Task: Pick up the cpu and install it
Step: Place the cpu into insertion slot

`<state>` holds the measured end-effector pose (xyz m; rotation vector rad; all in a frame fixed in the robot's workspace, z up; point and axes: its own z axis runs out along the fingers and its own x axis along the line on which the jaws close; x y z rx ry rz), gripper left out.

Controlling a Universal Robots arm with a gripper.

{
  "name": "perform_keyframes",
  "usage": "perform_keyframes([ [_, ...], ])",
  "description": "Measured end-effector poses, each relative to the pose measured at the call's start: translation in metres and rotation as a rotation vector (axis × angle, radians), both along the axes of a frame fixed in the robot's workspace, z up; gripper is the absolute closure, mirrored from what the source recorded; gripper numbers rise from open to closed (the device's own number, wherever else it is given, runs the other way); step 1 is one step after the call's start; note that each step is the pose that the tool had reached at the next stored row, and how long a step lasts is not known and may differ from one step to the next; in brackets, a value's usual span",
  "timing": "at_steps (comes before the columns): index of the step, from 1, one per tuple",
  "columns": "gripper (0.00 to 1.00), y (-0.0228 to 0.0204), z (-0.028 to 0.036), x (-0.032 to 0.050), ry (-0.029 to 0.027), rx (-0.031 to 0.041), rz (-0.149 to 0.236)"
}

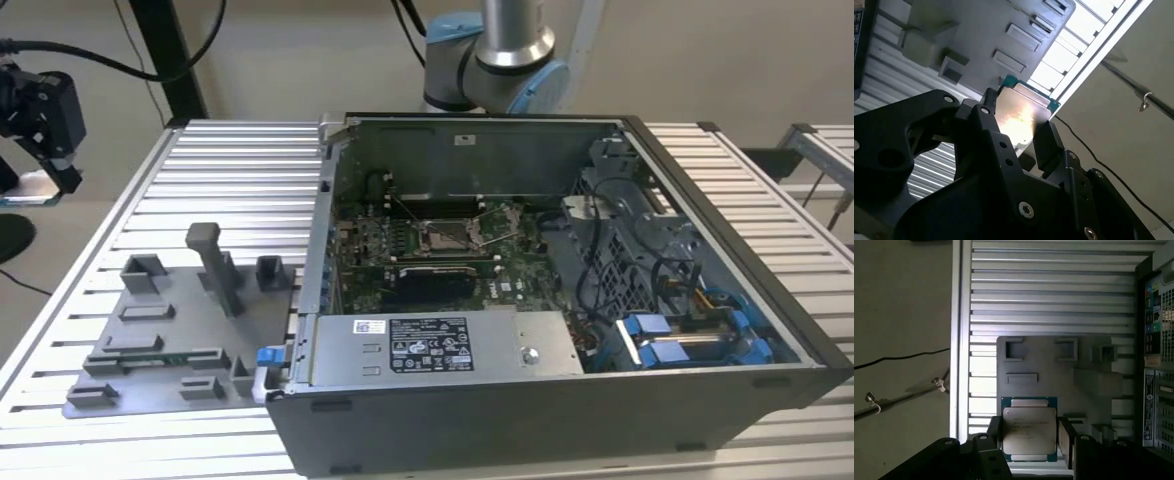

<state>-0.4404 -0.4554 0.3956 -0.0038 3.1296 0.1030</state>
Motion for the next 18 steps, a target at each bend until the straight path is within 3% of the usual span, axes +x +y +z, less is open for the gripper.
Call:
perform_keyframes([
  [2, 1.00, 0.0000, 0.0048, 0.0000, 0.0002, -0.0001, 0.000],
  [9, 1.00, -0.0001, 0.0054, 0.0017, 0.0001, -0.0003, 0.000],
  [18, 1.00, -0.0017, 0.0052, 0.0305, 0.0061, 0.0000, 0.001],
])
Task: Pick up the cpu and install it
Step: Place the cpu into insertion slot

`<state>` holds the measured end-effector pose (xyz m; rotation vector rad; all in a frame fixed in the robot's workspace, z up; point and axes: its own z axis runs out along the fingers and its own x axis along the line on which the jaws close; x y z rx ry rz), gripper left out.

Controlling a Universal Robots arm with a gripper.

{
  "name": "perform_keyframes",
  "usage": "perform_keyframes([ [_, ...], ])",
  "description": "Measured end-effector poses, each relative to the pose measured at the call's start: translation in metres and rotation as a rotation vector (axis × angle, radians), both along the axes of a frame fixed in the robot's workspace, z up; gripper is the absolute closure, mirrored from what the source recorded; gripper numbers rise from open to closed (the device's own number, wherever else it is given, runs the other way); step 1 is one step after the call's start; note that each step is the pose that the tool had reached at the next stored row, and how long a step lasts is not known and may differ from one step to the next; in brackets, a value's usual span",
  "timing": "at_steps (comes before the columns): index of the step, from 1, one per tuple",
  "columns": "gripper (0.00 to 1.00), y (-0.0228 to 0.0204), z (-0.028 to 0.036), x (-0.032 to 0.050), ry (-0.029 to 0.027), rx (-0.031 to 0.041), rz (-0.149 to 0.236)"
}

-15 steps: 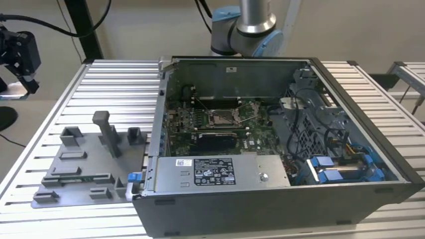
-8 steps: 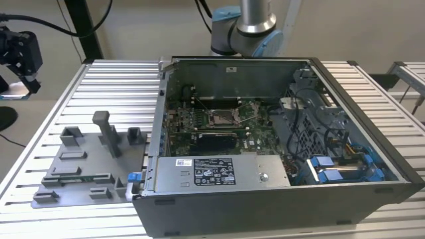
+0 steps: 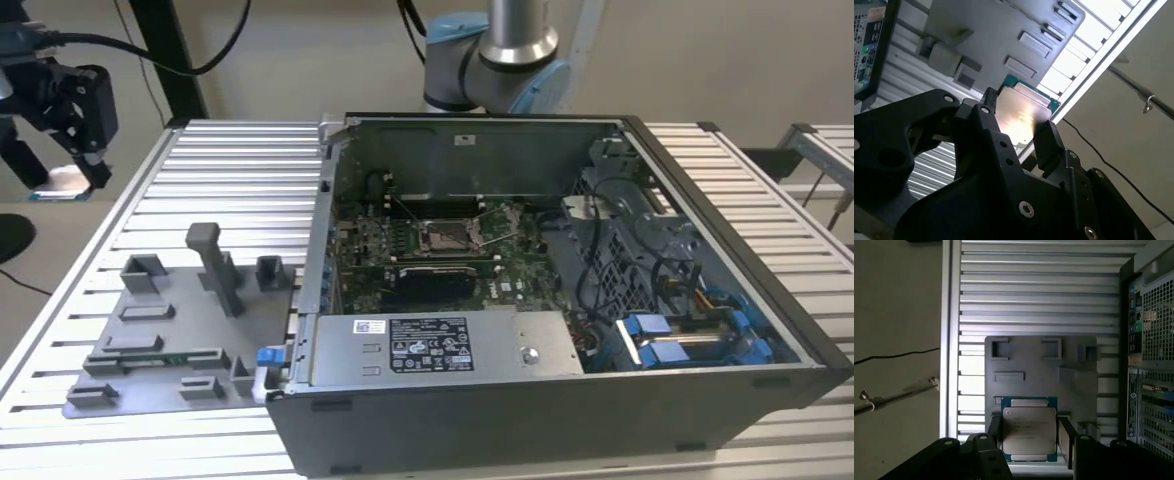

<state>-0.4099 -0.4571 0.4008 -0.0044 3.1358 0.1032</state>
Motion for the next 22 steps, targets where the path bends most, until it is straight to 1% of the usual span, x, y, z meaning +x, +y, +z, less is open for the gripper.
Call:
perform_keyframes([
  [8, 1.00, -0.0015, 0.0000, 0.0342, 0.0072, 0.0000, 0.002],
  [22, 1.00, -0.0038, 0.0001, 0.0927, 0.0163, 0.0000, 0.007],
])
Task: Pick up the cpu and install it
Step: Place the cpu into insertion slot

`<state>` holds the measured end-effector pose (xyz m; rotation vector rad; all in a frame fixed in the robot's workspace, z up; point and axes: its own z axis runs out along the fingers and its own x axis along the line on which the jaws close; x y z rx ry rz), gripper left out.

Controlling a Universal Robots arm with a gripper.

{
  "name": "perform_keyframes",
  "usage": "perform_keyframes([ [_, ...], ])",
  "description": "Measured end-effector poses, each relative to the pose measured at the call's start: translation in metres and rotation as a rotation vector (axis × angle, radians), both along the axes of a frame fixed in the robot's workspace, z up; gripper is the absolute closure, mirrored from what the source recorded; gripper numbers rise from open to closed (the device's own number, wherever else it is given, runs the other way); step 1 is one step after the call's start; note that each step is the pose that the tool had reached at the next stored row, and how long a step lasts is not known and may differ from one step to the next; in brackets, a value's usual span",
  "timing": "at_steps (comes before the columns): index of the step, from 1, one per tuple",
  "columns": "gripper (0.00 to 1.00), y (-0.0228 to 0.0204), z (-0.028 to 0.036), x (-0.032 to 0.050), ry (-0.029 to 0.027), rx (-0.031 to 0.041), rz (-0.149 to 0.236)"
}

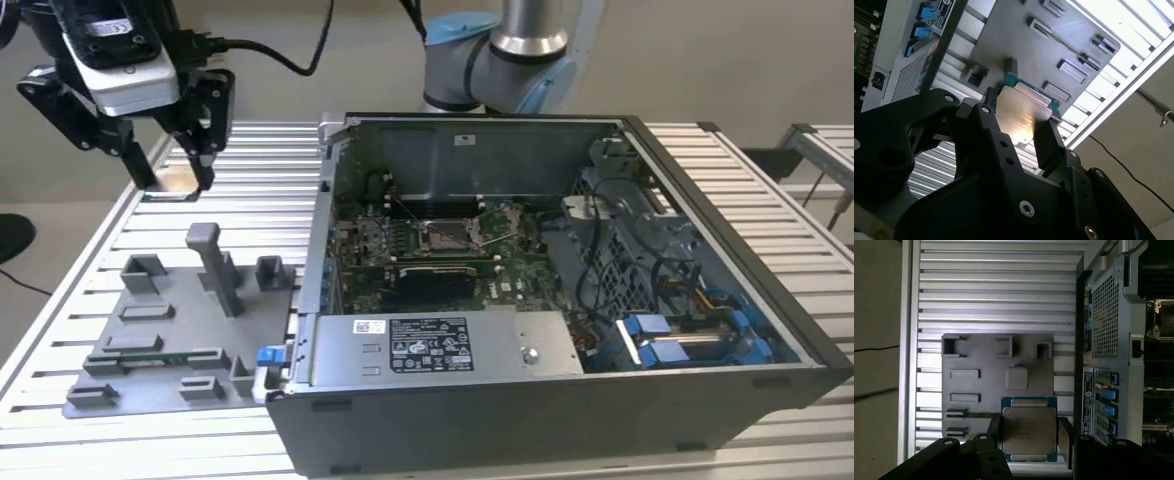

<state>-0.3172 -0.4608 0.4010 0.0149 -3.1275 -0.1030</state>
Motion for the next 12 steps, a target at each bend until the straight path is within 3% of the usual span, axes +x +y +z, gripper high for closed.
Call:
perform_keyframes([
  [12, 1.00, -0.0017, 0.0001, 0.0483, 0.0069, 0.0000, 0.006],
])
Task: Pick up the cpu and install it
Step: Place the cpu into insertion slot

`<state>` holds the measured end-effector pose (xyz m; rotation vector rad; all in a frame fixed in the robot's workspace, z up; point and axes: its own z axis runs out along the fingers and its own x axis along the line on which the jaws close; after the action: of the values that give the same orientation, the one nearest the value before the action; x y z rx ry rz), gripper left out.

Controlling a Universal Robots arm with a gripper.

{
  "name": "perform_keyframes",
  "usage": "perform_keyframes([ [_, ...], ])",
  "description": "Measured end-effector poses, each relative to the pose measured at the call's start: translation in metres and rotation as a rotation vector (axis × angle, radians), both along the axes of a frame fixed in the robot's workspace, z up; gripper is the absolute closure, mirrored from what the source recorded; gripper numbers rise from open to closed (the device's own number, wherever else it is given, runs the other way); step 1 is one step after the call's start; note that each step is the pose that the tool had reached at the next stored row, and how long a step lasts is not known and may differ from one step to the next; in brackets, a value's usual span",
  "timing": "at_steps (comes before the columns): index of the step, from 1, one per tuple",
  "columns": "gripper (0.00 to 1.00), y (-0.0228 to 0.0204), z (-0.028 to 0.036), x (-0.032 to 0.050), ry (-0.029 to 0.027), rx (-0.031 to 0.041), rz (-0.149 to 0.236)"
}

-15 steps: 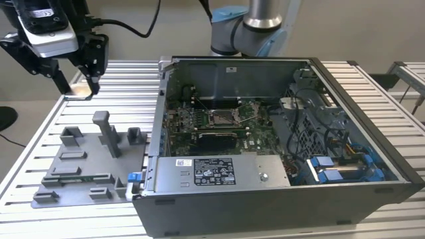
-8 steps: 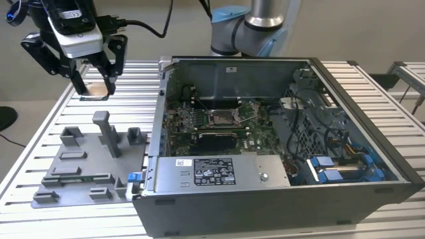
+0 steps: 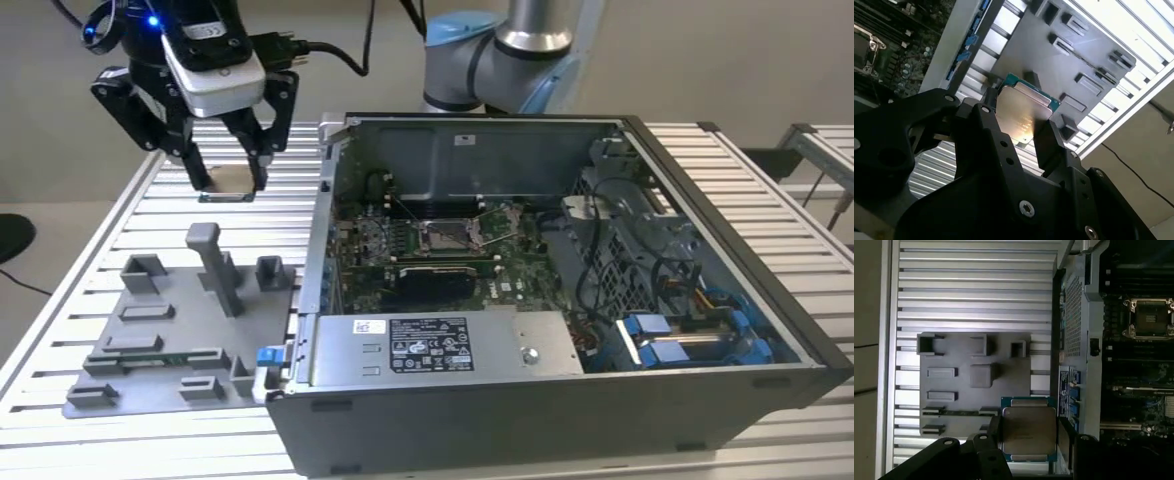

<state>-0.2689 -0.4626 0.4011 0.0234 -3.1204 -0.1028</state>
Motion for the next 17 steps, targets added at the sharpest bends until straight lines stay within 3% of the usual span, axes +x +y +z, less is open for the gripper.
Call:
perform_keyframes([
  [17, 1.00, -0.0015, 0.0001, 0.0618, 0.0080, 0.0000, 0.011],
])
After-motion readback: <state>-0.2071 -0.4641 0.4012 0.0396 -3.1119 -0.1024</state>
